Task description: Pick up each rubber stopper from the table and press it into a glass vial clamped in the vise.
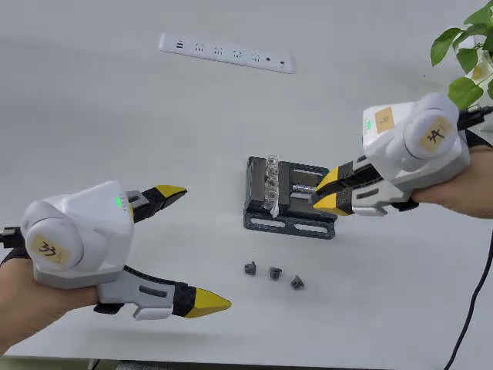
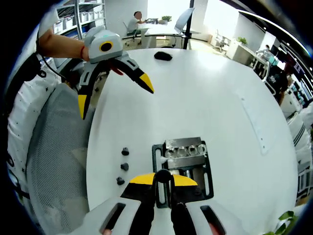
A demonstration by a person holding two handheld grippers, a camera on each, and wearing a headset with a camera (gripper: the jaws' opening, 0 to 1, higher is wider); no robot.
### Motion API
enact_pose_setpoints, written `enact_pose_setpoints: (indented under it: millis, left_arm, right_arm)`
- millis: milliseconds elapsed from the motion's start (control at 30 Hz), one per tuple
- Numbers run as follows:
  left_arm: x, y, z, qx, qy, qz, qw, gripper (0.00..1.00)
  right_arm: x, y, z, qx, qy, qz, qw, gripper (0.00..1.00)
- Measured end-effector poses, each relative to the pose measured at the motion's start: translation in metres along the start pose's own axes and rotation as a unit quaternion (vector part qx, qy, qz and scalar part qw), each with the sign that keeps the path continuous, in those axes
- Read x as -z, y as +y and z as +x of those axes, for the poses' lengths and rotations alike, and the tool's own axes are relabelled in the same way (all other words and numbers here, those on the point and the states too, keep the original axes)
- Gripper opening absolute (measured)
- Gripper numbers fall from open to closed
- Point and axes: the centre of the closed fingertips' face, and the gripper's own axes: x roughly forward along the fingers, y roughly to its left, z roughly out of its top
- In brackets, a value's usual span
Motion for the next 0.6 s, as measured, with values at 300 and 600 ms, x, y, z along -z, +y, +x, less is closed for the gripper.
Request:
enact_pose_setpoints:
  millis: [300,600]
  left_arm:
    - [0.001,0.001,0.001,0.001,-0.002,-0.003,1.0000,0.99]
    - [0.000,0.003,0.004,0.001,-0.005,-0.006,1.0000,0.99]
  right_arm:
    - [-0.020,-0.034,0.002,0.008,0.003,-0.015,0.9998,0.07]
    - [-0.030,-0.055,0.016,0.002,0.007,-0.025,0.9997,0.06]
